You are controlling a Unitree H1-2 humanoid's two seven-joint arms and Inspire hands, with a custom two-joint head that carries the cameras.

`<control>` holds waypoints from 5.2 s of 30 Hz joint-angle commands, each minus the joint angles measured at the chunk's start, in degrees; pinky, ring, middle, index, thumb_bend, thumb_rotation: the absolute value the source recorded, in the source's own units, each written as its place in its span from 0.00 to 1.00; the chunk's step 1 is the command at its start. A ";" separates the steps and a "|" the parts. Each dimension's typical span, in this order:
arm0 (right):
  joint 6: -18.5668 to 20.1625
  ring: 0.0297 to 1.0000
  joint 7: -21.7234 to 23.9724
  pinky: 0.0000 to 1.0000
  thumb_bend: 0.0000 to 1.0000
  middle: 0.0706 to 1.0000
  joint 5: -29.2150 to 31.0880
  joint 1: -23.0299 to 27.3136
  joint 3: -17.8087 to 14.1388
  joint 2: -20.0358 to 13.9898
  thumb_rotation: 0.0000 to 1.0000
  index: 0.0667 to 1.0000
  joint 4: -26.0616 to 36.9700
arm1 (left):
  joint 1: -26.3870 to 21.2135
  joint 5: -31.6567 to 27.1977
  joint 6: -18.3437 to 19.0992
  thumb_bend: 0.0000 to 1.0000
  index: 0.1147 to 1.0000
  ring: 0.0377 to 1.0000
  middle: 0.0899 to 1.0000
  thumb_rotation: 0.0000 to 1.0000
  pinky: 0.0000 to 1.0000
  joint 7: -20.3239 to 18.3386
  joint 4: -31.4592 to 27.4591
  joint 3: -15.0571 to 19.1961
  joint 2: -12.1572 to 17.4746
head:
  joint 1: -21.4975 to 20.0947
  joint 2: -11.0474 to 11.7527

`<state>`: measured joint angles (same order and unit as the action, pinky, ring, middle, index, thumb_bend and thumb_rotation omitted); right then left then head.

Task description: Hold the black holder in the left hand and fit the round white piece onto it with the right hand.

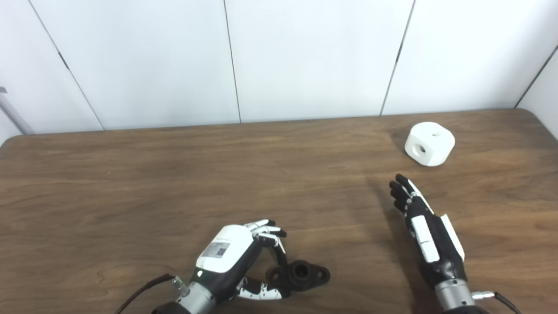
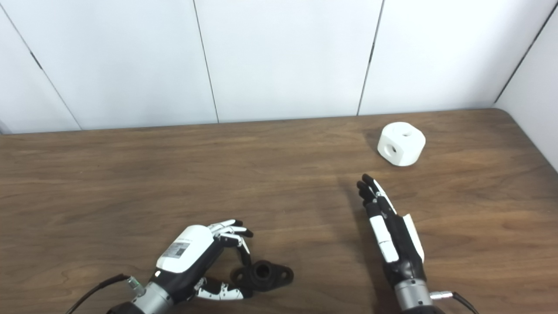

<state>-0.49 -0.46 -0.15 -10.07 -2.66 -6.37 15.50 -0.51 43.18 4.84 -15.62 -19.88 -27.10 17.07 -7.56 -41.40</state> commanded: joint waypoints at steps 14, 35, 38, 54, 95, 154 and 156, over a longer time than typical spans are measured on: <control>5.15 0.96 -1.25 0.97 0.58 0.93 -1.37 2.59 -4.33 -2.05 0.78 0.94 9.94 | 1.97 1.07 -2.13 0.51 0.42 0.89 0.78 0.05 0.83 -1.42 4.41 1.62 1.67 | -3.70 -0.42; 26.80 0.95 4.33 0.90 0.76 0.95 -30.22 18.22 -4.40 -16.32 0.45 0.93 12.45 | 2.68 -0.11 -1.93 0.51 0.42 0.88 0.79 0.05 0.80 -2.67 4.00 2.88 2.96 | -10.82 0.73; 27.36 0.98 6.74 0.92 0.77 0.97 -32.74 21.54 -4.79 -17.38 0.42 0.91 9.51 | 2.89 -0.68 -2.05 0.51 0.42 0.89 0.79 0.05 0.80 -2.76 3.97 3.03 3.13 | -11.09 0.66; 27.39 1.00 12.94 0.93 0.85 1.00 -49.71 34.12 -6.39 -15.69 0.40 0.83 -8.00 | 3.56 -1.56 -3.46 0.51 0.42 0.88 0.78 0.05 0.80 -2.26 4.33 3.98 3.50 | -12.49 0.88; 27.37 0.97 5.45 0.90 0.83 0.91 -49.62 39.32 -4.33 -14.98 0.34 0.68 -23.74 | 3.88 -2.62 -3.21 0.51 0.42 0.88 0.78 0.05 0.78 -2.84 3.74 4.44 3.83 | -12.54 0.42; 25.16 0.90 -1.20 0.78 0.53 0.81 -42.85 36.65 -1.54 -18.15 0.15 0.45 -23.99 | 3.85 -3.08 -2.99 0.51 0.42 0.88 0.78 0.05 0.80 -3.20 3.22 4.96 3.96 | -12.20 -0.33; 24.83 0.90 -2.16 0.77 0.52 0.80 -42.17 36.44 -1.25 -18.42 0.15 0.45 -24.12 | 3.82 -3.02 -2.90 0.51 0.42 0.88 0.78 0.05 0.80 -3.32 3.16 4.96 3.92 | -12.10 -0.31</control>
<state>25.96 -0.85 -42.56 24.84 -3.85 -22.67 -9.69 0.67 39.86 -0.64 -15.16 -18.64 -22.03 18.84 -19.60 -41.66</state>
